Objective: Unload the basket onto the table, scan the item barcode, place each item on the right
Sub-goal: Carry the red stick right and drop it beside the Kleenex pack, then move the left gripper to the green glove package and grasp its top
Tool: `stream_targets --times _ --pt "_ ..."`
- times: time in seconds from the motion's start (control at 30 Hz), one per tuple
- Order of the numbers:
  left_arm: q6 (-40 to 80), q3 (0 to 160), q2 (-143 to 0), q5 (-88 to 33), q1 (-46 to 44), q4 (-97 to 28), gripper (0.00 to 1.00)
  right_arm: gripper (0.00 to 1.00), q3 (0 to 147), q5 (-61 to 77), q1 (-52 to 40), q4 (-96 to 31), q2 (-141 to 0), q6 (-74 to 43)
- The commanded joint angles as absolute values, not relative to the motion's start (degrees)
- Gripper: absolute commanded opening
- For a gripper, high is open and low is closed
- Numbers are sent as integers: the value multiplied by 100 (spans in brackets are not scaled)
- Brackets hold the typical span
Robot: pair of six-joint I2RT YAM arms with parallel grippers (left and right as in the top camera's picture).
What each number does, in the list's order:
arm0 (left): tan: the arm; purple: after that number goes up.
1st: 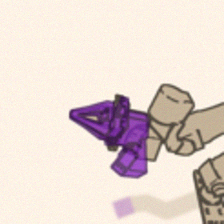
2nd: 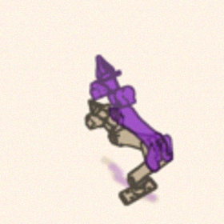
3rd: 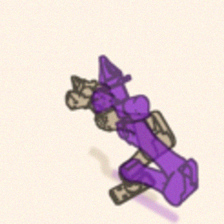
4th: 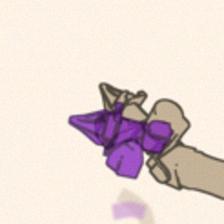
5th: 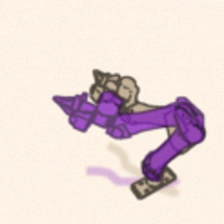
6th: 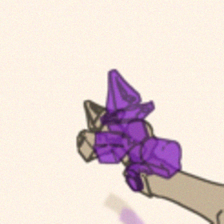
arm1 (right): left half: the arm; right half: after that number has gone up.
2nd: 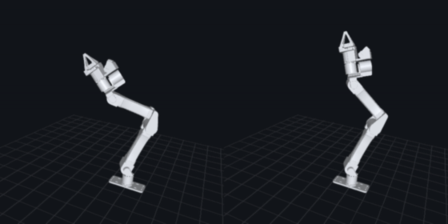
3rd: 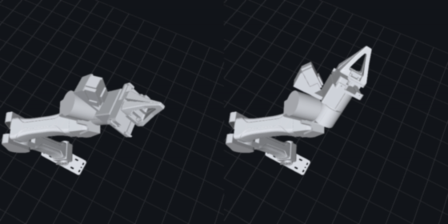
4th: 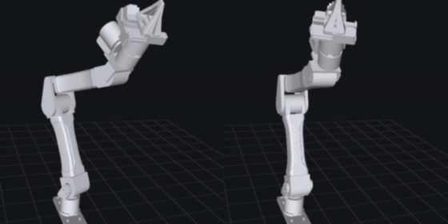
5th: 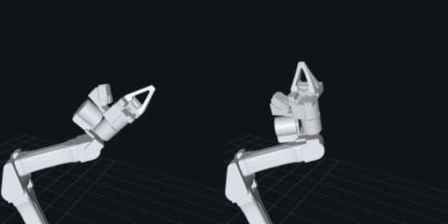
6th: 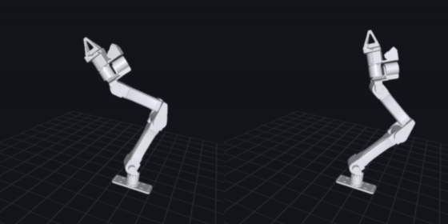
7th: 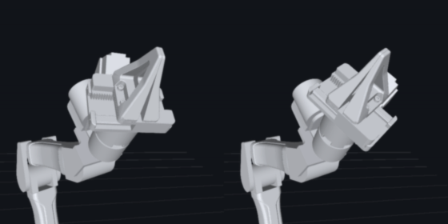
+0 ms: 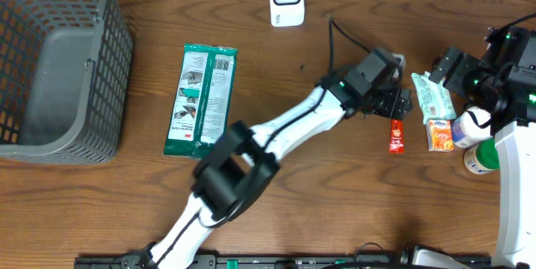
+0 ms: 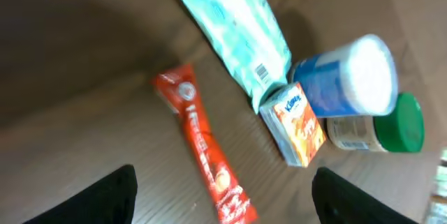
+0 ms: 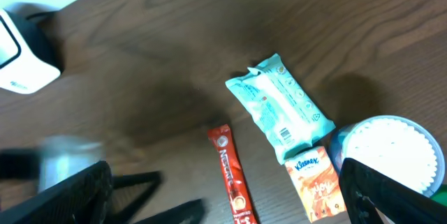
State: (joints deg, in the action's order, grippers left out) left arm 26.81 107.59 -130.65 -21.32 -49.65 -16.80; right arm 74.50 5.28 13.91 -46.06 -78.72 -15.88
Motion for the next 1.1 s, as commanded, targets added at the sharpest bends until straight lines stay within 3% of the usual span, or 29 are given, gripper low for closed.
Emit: stream_targets --times 0.0,0.3,0.53,0.83,1.07 --pt "1942 10812 -12254 -823 -4803 -2569 79 99 7478 475 1431 -4613 -7876 -1577" --pt "1562 10812 -11360 998 -3553 -5380 79 99 7478 475 1431 -4613 -7876 -1577" --pt "1459 10676 -11358 1000 -2016 -6593 86 99 7478 475 1431 -4613 -7876 -1577" --pt "1085 9856 -11437 176 -215 -5937 88 99 7478 478 1431 -4613 -7876 -1577" --pt "1009 8431 -11443 -89 32 -4611 88 99 7478 475 1431 -4613 -7876 -1577"
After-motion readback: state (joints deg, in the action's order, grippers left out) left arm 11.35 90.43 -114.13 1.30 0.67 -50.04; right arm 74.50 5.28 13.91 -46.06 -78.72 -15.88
